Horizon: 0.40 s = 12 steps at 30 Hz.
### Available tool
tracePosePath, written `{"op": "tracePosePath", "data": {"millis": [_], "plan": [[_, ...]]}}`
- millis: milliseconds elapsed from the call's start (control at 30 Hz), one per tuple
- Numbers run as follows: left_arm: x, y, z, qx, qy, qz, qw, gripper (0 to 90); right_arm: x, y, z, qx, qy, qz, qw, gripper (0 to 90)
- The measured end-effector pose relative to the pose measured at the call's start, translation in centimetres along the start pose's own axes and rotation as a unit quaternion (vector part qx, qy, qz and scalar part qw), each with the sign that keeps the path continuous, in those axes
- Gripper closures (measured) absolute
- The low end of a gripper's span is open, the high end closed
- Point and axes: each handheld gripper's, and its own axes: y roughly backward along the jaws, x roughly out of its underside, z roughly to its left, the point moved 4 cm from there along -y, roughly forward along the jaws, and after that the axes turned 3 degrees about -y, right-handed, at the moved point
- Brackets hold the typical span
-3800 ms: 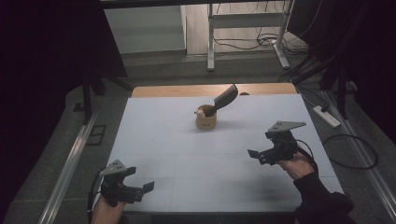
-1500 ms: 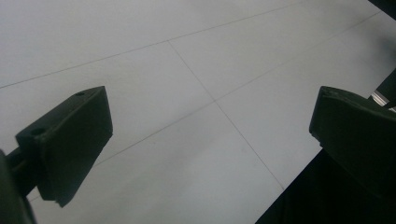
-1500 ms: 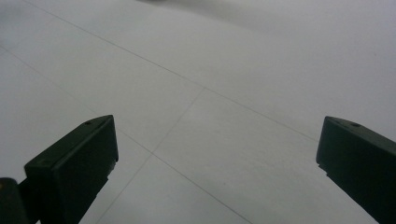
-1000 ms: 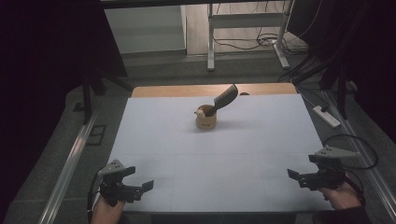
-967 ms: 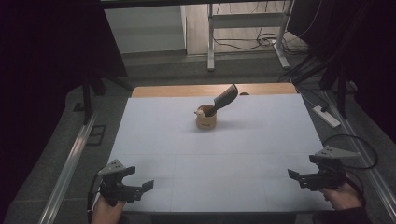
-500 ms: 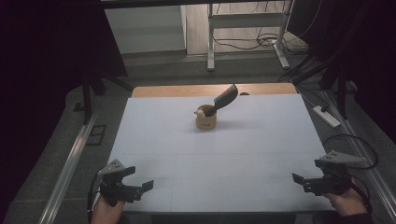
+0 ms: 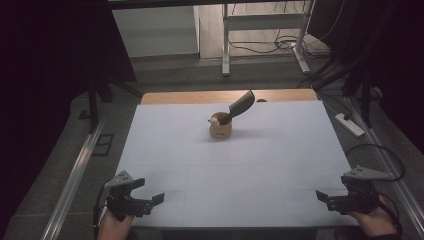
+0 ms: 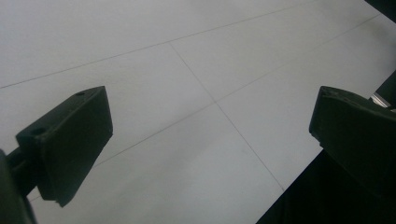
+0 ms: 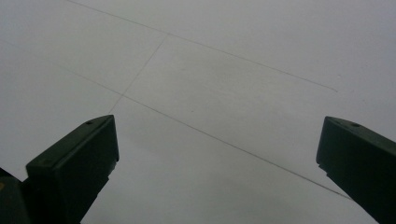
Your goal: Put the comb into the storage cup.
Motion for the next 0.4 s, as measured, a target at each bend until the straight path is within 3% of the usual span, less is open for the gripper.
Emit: {"op": "tracePosePath", "data": {"millis": [400], "plan": [[-0.06,0.01,0.01,0.0,0.0,0.0,1.0,0.2,0.37,-0.08,-0.02,0.023,0.007,0.02,0.9995,0.0]]}}
